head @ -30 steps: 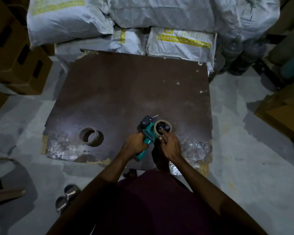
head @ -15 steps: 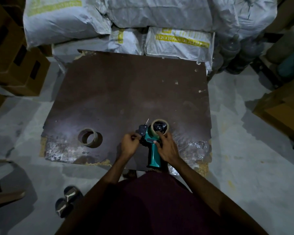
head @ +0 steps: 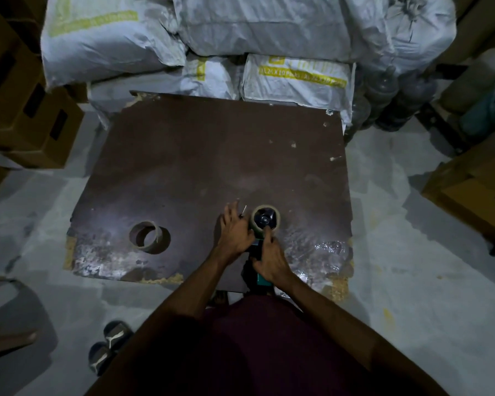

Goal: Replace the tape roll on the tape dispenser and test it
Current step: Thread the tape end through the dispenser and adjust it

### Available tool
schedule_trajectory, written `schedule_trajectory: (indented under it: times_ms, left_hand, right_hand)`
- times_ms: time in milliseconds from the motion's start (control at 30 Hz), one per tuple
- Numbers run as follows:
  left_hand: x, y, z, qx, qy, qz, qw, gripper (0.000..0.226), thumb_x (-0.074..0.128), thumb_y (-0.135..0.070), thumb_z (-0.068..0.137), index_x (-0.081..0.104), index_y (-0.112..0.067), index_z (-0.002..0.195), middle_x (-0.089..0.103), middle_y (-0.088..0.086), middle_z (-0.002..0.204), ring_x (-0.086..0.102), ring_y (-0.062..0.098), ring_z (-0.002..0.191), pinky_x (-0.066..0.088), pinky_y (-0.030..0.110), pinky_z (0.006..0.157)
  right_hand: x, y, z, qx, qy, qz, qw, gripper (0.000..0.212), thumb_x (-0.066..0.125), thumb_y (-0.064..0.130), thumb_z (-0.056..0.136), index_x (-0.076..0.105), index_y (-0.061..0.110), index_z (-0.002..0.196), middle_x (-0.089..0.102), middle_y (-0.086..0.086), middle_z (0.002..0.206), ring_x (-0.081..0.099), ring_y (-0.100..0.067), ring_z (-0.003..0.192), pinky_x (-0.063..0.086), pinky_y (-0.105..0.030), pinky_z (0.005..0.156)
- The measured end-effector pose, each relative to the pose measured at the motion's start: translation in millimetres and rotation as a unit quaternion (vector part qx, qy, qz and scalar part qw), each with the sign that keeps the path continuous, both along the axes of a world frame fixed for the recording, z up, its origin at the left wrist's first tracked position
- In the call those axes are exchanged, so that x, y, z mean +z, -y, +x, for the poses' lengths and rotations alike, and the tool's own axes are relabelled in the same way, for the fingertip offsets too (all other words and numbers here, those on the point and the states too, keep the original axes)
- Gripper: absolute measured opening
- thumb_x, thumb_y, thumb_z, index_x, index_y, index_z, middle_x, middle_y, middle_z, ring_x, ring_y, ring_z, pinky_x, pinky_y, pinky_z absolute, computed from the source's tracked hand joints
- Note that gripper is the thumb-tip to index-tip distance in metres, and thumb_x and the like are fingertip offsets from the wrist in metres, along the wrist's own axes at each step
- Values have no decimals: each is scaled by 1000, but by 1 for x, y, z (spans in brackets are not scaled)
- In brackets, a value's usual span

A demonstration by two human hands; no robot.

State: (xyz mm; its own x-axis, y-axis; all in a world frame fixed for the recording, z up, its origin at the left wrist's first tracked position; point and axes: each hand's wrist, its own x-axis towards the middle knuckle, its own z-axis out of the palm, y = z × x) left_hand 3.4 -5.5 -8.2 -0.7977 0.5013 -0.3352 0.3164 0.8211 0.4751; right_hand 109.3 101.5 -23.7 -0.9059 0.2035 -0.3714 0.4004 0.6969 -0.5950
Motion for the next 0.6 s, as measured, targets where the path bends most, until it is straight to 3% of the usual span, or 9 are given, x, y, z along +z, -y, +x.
schedule_trajectory:
  times_ms: [133,233,300,367,600]
  left_hand:
    - [1,2,9,21,-21,31,999,40,64,-15,86,69,-7,125,16,18,169,3,43,156,17,59,124]
    - [-2,0,14,41,-38,44,997,46,65,-12,84,63,-5,130,22,22,166,9,43,154,22,55,124]
    - [-2,-3,12,51,-29,32,998,64,64,-13,86,47,-5,147,15,26,166,4,44,155,19,54,124]
    - [0,-4,8,47,-19,20,999,68,61,-14,88,39,-7,152,9,27,167,0,46,155,15,57,124]
    - [6,-3,13,57,-59,49,995,37,61,-4,90,68,-2,127,30,22,164,14,40,154,9,46,126]
  right_hand:
    - [0,-2,0,6,-2,-16,1000,101,66,14,81,2,13,159,45,-30,134,59,-37,102,52,-38,75]
    - [2,0,0,1,-7,-26,1000,103,67,13,79,1,13,159,39,-30,141,55,-40,112,53,-41,82]
    - [3,1,0,1,-8,-27,1000,104,66,12,79,0,13,159,38,-30,142,55,-41,112,55,-44,83]
    - [3,0,2,1,-10,-23,1000,105,66,11,79,-2,13,160,39,-31,142,57,-40,109,55,-43,81]
    - [7,-2,5,15,-9,-15,1000,99,65,14,86,-1,7,160,41,-30,142,54,-38,115,50,-37,85]
